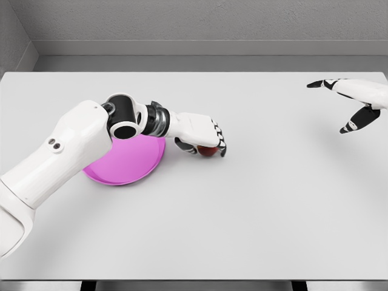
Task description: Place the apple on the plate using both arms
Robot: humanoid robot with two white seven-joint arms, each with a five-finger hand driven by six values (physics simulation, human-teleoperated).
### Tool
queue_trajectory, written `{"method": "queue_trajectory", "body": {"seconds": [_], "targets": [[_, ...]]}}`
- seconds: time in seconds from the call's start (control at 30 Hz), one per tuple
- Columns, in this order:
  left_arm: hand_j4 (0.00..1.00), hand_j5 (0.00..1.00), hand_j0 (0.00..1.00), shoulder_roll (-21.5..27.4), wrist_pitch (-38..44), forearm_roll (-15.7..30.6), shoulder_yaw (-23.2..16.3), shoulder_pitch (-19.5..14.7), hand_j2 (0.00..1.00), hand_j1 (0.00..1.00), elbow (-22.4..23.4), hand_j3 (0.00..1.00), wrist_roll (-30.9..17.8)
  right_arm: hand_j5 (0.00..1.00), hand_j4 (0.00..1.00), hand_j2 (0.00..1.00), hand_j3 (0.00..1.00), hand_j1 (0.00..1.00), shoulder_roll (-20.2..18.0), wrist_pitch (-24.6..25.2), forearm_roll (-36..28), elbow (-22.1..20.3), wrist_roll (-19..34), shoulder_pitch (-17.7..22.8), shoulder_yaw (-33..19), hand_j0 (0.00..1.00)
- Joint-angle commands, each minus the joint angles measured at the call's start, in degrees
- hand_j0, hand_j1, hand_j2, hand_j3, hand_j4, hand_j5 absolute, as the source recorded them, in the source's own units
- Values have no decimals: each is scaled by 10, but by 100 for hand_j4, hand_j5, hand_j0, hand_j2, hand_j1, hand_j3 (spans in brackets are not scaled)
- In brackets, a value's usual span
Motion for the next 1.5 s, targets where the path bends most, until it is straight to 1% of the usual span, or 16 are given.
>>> {"method": "queue_trajectory", "body": {"seconds": [0.0, 0.13, 0.17, 0.3, 0.47, 0.6, 0.73, 0.8, 0.9, 0.93, 1.0, 1.03, 1.13, 1.23, 1.33, 1.47], "targets": [[60, 60, 60, 0, 1, 1, 1, 0, 60, 60, 0, 60, 0, 100, 100, 100, 100, 100, -2, 0, -1, 1, 0, 0, -1, 100], [51, 51, 51, 0, 1, -6, 1, 0, 51, 51, 1, 51, 0, 100, 100, 100, 100, 100, -2, 0, -1, 1, 0, 0, -1, 100], [48, 48, 48, -1, 1, -17, 1, 1, 48, 48, 1, 48, 0, 100, 100, 100, 100, 100, -2, 0, -1, 1, 0, 1, -1, 100], [34, 34, 34, -1, 1, -19, 1, 1, 34, 34, 1, 34, 0, 100, 100, 100, 100, 100, 1, 0, -4, 3, 0, 0, -2, 100], [28, 28, 28, -1, 1, -18, 1, 1, 28, 28, 1, 28, 0, 100, 100, 100, 100, 100, -2, 0, -4, 7, 0, 0, -10, 100], [29, 29, 29, -1, 1, -11, 7, 1, 29, 29, 0, 29, 5, 100, 100, 100, 100, 100, -6, 0, -4, 1, 0, 11, -8, 100], [29, 29, 29, 7, 1, 2, 23, 2, 29, 29, -3, 29, 7, 100, 100, 100, 100, 100, -7, 0, -5, 2, 0, 12, -8, 100], [29, 29, 29, 9, 1, 15, 24, 2, 29, 29, -4, 29, 7, 100, 100, 100, 100, 100, -19, 0, -5, 1, 0, 13, -8, 100], [29, 29, 29, 9, 1, 18, 26, 1, 29, 29, -7, 29, 7, 100, 100, 100, 100, 100, -20, 0, -5, 4, 0, 12, -8, 100], [29, 29, 29, 9, 1, 26, 30, 1, 29, 29, -6, 29, 6, 100, 100, 100, 100, 100, -19, 0, -5, 3, 0, 12, -8, 100], [29, 29, 29, 15, 1, 33, 60, 2, 29, 29, -8, 29, 5, 100, 100, 100, 100, 100, -28, 0, -5, 0, 0, 15, -8, 100], [29, 29, 29, 27, 1, 34, 66, 2, 29, 29, -10, 29, 5, 100, 100, 100, 100, 100, -33, 0, -5, 0, 0, 18, -8, 100], [29, 29, 29, 74, 1, 57, 82, 3, 29, 29, -52, 29, 5, 100, 100, 100, 100, 100, -33, 0, -5, 1, 0, 18, -8, 100], [29, 29, 29, 114, 1, 67, 95, 5, 29, 29, -54, 29, 5, 100, 100, 100, 100, 100, -33, 0, -5, 3, 0, 18, -8, 100], [29, 29, 29, 153, 1, 69, 112, 25, 29, 29, -54, 29, 5, 100, 100, 100, 100, 100, -33, 0, -5, 5, 0, 18, -8, 100], [31, 31, 31, 169, 1, 64, 120, 46, 31, 31, -50, 31, 4, 100, 100, 100, 100, 100, -33, 0, -5, 7, 0, 17, -8, 100]]}}
